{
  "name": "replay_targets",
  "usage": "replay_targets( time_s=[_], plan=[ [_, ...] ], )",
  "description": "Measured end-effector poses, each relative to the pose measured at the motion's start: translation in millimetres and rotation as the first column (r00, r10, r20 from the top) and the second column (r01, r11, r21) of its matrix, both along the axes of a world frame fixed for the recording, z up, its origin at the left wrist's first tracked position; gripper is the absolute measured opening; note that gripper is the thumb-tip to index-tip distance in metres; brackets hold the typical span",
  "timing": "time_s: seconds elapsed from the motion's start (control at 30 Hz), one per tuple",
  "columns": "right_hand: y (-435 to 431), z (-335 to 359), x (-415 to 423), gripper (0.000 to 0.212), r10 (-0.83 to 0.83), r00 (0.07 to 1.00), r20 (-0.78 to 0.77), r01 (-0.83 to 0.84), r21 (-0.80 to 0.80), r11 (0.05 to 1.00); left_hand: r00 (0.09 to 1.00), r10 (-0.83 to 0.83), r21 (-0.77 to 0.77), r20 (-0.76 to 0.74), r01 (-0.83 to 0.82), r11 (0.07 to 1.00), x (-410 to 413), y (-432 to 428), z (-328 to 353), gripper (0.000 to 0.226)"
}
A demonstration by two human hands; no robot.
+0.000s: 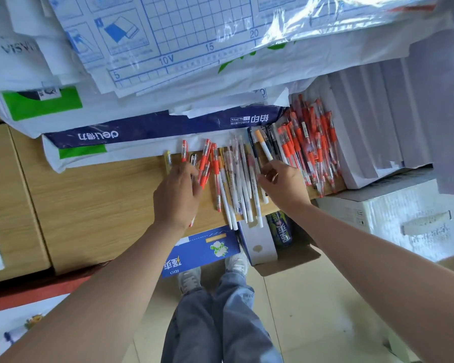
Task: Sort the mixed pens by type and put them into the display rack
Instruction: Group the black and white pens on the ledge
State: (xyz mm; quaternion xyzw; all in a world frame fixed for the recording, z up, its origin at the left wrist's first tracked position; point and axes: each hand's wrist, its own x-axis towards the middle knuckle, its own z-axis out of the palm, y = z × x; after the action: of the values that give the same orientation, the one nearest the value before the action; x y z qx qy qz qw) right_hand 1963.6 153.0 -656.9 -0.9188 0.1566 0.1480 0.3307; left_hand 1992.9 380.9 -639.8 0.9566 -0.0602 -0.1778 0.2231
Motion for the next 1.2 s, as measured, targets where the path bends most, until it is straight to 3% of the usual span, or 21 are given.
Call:
replay_targets(
  time_s=[0.1, 0.17, 0.23, 0.3, 0.37, 0.5, 0.63, 0.83, 1.0, 1.2],
  plan=[
    [2.1, 6.0, -2.0, 0.006, 0.102, 0.995, 0.008, -0.102, 0.073, 0.992, 0.989, 0.024, -0.197, -0.145, -0.053, 0.979, 5.8, -21.4, 3.2, 0.02],
    [5.0, 11.9, -2.7, 0.003, 0.177, 0.984, -0.006, -0.174, 0.137, 0.975, 0.928, 0.097, -0.349, -0.359, -0.23, 0.908, 11.4, -40.9, 5.8, 0.034],
    [5.6, 16.1, -2.6, 0.003, 0.237, 0.971, -0.009, -0.232, 0.17, 0.958, 0.852, 0.14, -0.415, -0.505, -0.382, 0.826, 16.0, -54.7, -0.2, 0.042],
    [2.4, 19.0, -2.1, 0.004, 0.242, 0.97, -0.002, -0.237, 0.199, 0.951, 0.816, 0.185, -0.42, -0.547, -0.459, 0.783, 18.6, -61.5, -6.4, 0.052],
    [-5.3, 17.6, -1.3, 0.014, 0.173, 0.984, 0.041, -0.177, 0.133, 0.975, 0.808, 0.213, -0.381, -0.549, -0.469, 0.797, 20.1, -61.9, -9.1, 0.062],
    [-26.5, 9.0, 2.6, 0.021, -0.037, 0.999, 0.004, 0.037, -0.202, 0.979, 0.861, 0.195, -0.308, -0.469, -0.367, 0.878, 17.6, -57.5, -9.9, 0.045],
    [-21.5, 1.5, 4.5, 0.022, 0.005, 0.995, -0.095, -0.037, -0.342, 0.939, 0.893, 0.161, -0.285, -0.421, -0.298, 0.911, 13.3, -54.0, -15.4, 0.044],
    [-14.7, 0.7, 7.6, 0.025, -0.039, 0.995, -0.093, 0.005, -0.347, 0.938, 0.907, 0.126, -0.264, -0.401, -0.246, 0.933, 10.9, -57.0, -14.8, 0.04],
    [-12.0, 0.2, 8.9, 0.044, -0.017, 0.988, -0.155, -0.041, -0.364, 0.93, 0.899, 0.139, -0.267, -0.415, -0.266, 0.926, 11.9, -56.2, -15.7, 0.039],
    [-8.1, -4.6, 18.6, 0.046, -0.02, 0.973, -0.229, -0.045, -0.278, 0.96, 0.893, 0.151, -0.272, -0.423, -0.284, 0.919, 10.7, -53.6, -19.2, 0.04]
  ],
)
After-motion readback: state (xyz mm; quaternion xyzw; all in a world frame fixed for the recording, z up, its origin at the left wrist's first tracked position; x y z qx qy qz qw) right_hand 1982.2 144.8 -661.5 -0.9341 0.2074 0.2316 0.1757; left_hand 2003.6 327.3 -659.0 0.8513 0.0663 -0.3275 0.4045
